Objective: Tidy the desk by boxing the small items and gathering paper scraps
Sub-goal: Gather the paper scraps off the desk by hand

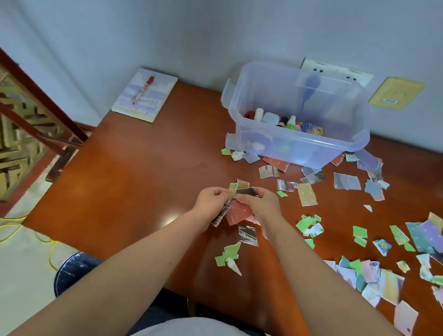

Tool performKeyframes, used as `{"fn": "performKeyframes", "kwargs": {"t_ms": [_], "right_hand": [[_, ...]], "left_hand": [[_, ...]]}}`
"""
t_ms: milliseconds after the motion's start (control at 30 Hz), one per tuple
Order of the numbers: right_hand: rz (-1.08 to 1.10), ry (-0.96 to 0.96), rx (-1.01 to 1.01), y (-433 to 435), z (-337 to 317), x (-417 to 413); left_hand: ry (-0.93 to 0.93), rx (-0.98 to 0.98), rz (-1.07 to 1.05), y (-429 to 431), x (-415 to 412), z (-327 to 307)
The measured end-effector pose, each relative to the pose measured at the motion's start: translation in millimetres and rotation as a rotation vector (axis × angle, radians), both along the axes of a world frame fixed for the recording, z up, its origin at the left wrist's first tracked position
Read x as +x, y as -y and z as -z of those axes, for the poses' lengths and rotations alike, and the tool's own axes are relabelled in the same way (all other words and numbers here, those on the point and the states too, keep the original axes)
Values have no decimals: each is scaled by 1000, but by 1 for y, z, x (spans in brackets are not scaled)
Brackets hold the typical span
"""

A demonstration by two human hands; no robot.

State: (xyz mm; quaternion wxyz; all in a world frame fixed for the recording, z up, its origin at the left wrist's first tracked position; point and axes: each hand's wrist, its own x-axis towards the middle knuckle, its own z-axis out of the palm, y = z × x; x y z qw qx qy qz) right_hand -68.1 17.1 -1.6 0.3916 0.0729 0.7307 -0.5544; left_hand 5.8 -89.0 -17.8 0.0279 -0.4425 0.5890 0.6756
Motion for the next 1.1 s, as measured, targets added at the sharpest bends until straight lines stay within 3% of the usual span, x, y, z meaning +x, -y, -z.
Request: {"fn": "performKeyframes", "kwargs": {"t_ms": [500,1100], "right_hand": [[-358,34,-52,114,0,76],[-703,47,-37,339,8,273]], "left_hand": [[36,53,-350,87,103,-10],[9,100,-724,273,318,0]]}}
